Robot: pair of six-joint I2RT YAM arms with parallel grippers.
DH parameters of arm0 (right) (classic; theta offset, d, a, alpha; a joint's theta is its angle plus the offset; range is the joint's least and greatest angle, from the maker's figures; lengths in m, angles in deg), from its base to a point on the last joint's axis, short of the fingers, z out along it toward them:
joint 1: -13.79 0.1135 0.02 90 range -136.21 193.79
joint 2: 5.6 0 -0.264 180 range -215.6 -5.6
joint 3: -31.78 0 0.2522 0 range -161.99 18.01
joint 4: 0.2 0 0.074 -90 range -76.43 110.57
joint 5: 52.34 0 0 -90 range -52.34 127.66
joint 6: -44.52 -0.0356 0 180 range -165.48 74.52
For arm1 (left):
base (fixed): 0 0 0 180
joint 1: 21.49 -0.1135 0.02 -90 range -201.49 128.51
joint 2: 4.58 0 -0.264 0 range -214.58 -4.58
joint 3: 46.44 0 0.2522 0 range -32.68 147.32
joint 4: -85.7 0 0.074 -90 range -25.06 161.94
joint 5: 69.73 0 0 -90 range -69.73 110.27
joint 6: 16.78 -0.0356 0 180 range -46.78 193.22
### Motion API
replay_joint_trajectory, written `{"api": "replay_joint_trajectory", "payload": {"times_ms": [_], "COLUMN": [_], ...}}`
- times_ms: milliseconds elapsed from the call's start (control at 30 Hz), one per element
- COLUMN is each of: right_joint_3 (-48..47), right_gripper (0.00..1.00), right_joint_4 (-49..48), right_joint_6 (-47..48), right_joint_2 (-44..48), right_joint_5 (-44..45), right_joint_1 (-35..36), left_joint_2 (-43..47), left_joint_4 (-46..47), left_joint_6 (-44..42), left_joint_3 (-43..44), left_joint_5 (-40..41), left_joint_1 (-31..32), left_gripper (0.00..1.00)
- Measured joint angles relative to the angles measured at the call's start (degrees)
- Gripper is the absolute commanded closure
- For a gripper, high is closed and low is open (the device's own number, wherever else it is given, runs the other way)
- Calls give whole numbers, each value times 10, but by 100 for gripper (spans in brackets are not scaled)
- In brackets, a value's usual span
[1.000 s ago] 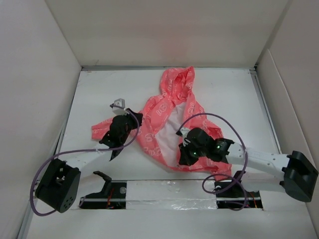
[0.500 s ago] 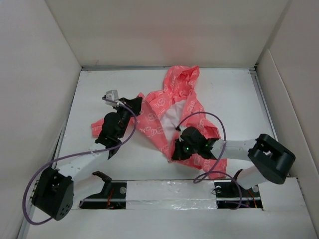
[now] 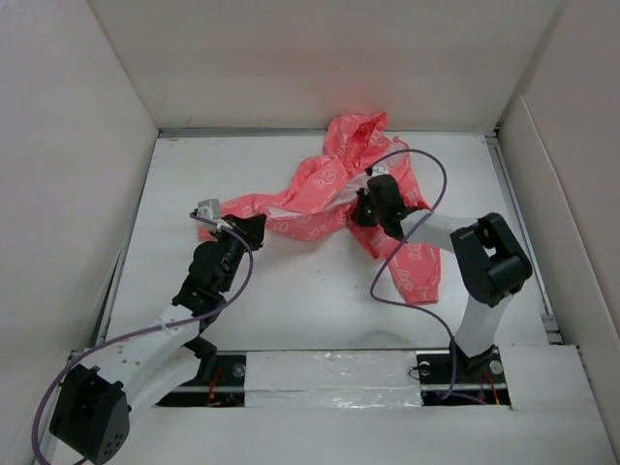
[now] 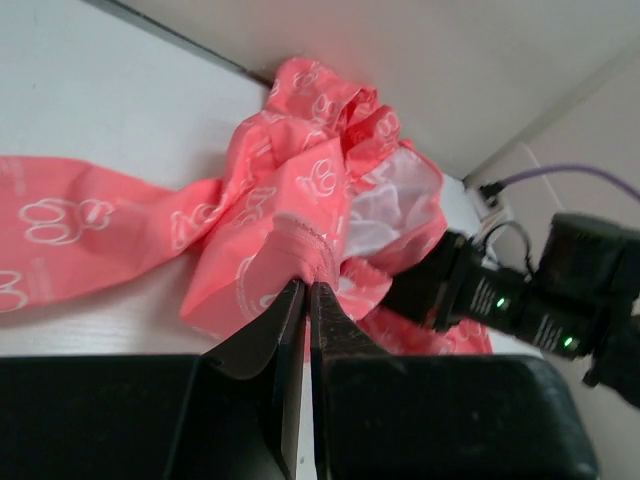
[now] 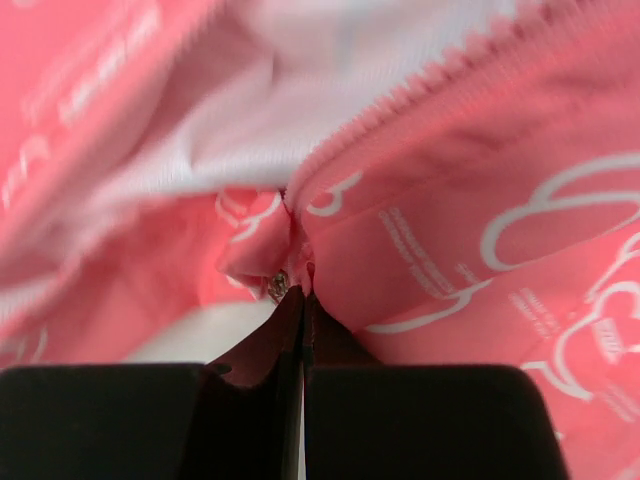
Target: Zip up the jacket
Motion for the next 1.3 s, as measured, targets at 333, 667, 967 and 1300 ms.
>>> {"api": "replay_joint_trajectory", "payload": {"times_ms": [333,667,967,1300], "right_joint_3": [120,268,276,372], "right_gripper": [100,100,27,100], "right_joint_4": [108,156,169,176], "right_joint_6": [91,59,-10,-206], "right_joint_2": [301,283,379,553], "right_joint_5": [-109,-156,-88,-24], "right_joint_1": [126,200,220,299], "left_joint_2": [46,79,118,145], "left_joint_4": [-46,-69,-117,-150], "left_joint_6": [16,16,23,45], "left_joint_3": [-26,-28,-42,-42], "left_joint_5": [2,2,-5,-34], "left_joint_1": [0,0,1,1], "left_gripper": [100,100,100,100]}}
